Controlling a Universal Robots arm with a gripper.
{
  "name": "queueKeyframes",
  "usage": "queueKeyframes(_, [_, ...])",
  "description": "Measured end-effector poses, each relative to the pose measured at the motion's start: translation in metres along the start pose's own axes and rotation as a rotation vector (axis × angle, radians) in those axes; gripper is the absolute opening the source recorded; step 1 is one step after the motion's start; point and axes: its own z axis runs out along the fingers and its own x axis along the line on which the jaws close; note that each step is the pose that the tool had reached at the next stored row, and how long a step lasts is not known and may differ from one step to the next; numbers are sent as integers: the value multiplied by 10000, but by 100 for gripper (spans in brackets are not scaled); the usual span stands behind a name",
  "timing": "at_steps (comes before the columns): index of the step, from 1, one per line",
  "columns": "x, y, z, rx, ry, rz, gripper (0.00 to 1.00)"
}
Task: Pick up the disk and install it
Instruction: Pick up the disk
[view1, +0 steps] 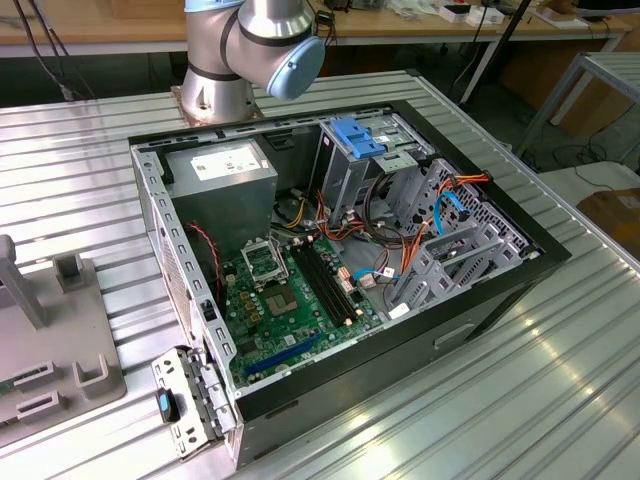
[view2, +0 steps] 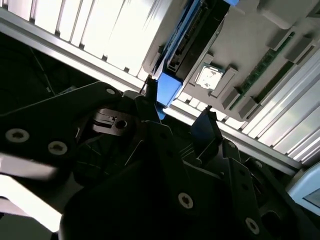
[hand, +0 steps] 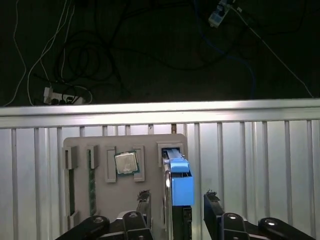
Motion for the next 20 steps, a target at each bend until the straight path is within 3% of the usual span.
queueKeyframes(7, [-59,-1,173,-7,6,-498,54])
queueKeyframes(13, [-60,-2,296,-10,8,-650,54])
queueKeyframes(17, [-57,-3,431,-12,10,-771,54])
queueKeyframes(20, [-57,-2,473,-15,11,-819,54])
